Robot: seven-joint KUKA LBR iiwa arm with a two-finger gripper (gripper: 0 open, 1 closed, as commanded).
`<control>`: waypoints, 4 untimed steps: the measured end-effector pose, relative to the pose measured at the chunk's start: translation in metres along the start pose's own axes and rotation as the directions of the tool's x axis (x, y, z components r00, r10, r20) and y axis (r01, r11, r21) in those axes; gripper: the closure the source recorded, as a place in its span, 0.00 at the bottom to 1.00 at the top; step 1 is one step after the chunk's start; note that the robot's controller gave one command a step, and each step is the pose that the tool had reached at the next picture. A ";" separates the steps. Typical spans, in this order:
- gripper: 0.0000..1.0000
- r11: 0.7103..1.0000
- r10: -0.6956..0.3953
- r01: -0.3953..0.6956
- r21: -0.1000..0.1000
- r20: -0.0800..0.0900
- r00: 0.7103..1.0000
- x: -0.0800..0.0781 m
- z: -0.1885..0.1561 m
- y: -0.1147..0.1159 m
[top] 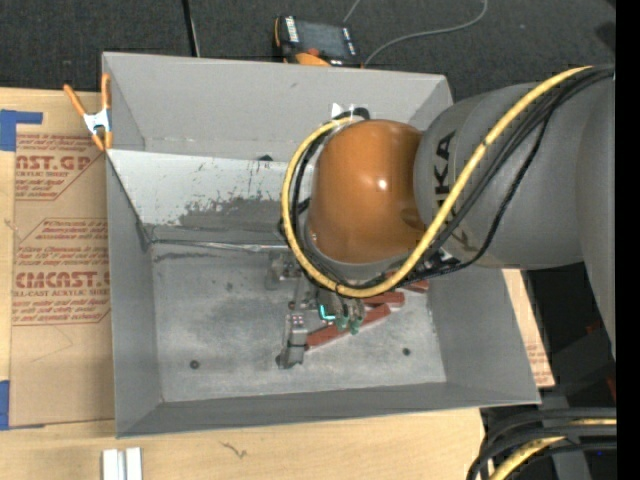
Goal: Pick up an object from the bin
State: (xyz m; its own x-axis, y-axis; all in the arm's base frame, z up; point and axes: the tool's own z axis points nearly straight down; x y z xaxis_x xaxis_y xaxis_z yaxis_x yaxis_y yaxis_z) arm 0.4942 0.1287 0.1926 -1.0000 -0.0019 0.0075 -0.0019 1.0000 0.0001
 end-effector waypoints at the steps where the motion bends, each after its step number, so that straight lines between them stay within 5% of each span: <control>1: 0.00 0.991 0.137 -0.137 0.000 0.006 0.991 0.010 0.127 -0.098; 2: 0.00 0.989 0.150 -0.150 0.000 0.010 0.989 0.007 0.091 -0.124; 4: 0.00 0.985 0.172 -0.172 -0.002 0.011 0.985 0.007 0.124 -0.128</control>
Offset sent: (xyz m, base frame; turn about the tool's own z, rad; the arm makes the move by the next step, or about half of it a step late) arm -0.0104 -0.0955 -0.1226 0.1305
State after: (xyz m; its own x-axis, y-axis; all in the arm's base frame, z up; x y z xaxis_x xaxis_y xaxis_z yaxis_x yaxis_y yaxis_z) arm 0.4862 0.0004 0.0690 -0.9854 0.1699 -0.0033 0.1699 0.9855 0.0009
